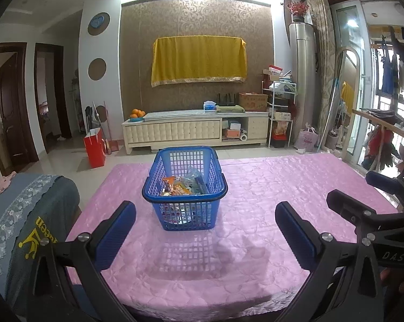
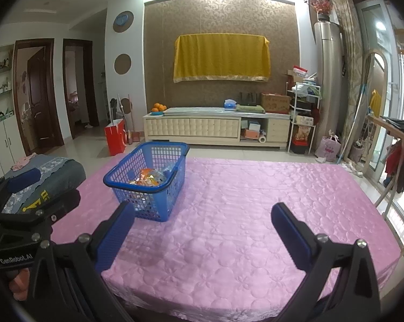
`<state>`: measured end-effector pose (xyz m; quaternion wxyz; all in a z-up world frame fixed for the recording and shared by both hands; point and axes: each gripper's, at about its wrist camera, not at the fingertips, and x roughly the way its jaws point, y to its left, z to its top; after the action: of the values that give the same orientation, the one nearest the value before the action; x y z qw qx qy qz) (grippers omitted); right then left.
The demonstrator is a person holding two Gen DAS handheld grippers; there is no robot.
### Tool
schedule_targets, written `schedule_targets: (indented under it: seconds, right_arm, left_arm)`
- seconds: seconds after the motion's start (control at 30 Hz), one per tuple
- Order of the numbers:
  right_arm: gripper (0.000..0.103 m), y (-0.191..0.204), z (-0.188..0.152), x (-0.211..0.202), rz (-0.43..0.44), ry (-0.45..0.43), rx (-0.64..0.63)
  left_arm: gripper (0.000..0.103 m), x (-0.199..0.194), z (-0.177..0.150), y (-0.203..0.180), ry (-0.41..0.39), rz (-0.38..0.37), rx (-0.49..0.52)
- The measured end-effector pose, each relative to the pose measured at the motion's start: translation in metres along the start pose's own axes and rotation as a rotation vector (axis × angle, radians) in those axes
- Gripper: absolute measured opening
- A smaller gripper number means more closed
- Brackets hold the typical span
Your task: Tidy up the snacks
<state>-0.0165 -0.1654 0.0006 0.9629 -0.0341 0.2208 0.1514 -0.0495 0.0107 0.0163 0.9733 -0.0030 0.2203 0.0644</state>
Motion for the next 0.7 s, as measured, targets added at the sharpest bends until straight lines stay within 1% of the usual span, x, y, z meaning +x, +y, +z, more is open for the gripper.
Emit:
schedule_targets:
  seconds: [0.13,0.7]
  right_arm:
    - [0.103,0.0007,-0.0006,0.0002,0.010,0.008,0.008]
    - [0.103,0.0047,0.0001,-0.0050,0.005,0.005,0.004]
  left_arm:
    - [0.103,-0.0003,0.0012,-0.0002,-0.001,0.001,0.001]
    - [0.103,-0.0010,0.0005,-0.0002,-0.003,0.002,0.004]
